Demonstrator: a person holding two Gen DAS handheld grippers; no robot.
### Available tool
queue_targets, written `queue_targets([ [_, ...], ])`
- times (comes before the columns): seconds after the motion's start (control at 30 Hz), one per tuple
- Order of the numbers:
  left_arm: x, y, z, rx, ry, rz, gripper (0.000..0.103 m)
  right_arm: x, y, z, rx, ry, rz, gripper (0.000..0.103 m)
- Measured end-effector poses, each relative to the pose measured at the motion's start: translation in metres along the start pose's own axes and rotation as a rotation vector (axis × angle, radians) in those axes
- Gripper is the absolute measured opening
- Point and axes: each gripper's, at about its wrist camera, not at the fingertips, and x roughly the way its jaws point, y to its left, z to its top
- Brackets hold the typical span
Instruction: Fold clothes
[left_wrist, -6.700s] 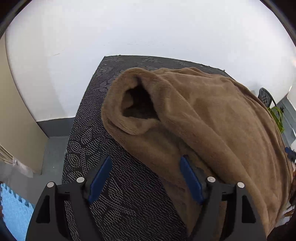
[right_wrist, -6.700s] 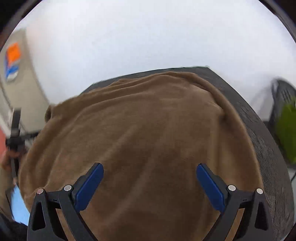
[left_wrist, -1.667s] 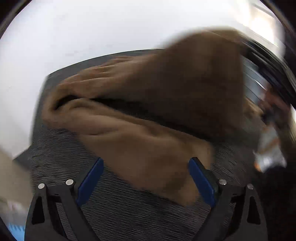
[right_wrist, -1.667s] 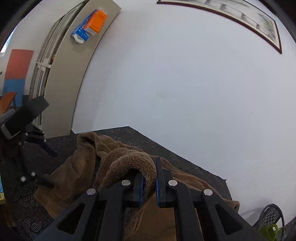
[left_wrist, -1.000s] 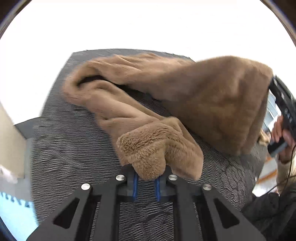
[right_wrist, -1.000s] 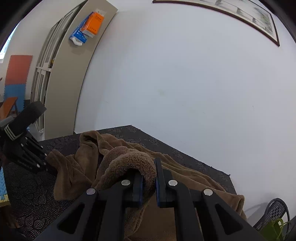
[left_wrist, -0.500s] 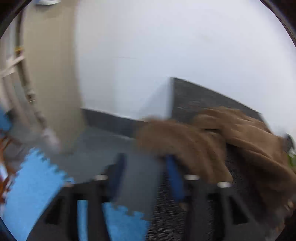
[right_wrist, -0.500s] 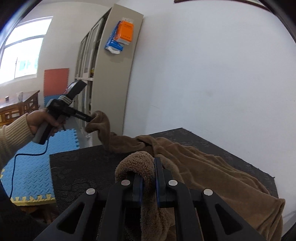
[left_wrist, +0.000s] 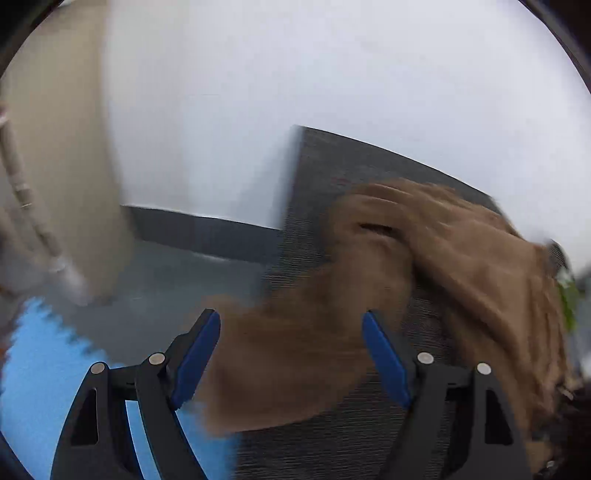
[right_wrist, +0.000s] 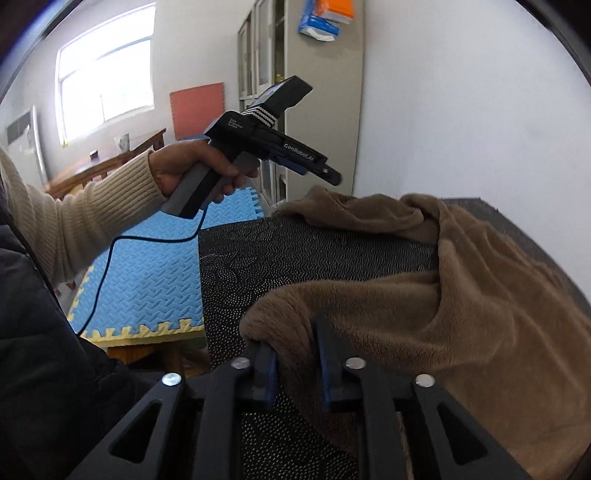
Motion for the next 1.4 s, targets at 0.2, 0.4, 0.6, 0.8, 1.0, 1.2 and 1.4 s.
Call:
queue_targets([
  [0.2, 0.032, -0.065, 0.022, 0.086, 0.098, -0.258, 0.083, -0.018, -0.005, -0.010, 0.089, -0.045, 0.035, 0.088],
  [0.4, 0.075, -0.085, 0.044, -0.050, 0.241, -0.443, 0.083, -0.019, -0.010, -0.020, 0.175, -0.037, 0.079, 0.088],
  [0.6, 0.118, -0.089, 0.068, -0.126, 0.312, -0.416, 0.083, -0.019, -0.024, -0.031, 0.248, -0.051, 0.042, 0.088],
  [0.8, 0.145, -0.088, 0.080, -0.196, 0.336, -0.379, 0.083, -0.021, -0.032, -0.035, 0.290, -0.062, -0.004, 0.088],
  [1.0, 0.143, -0.099, 0.082, -0.203, 0.328, -0.408, 0.083, -0.022, -0.036, -0.036, 0.321, -0.073, -0.015, 0.088],
  [1.2, 0.147, -0.099, 0.090, -0.147, 0.278, -0.383, 0.018, -0.019, -0.039, -0.036, 0.347, -0.083, -0.019, 0.088],
  [1.4, 0.158, -0.095, 0.118, -0.119, 0.192, -0.316, 0.013, -0.021, -0.040, -0.035, 0.384, -0.103, 0.044, 0.088],
])
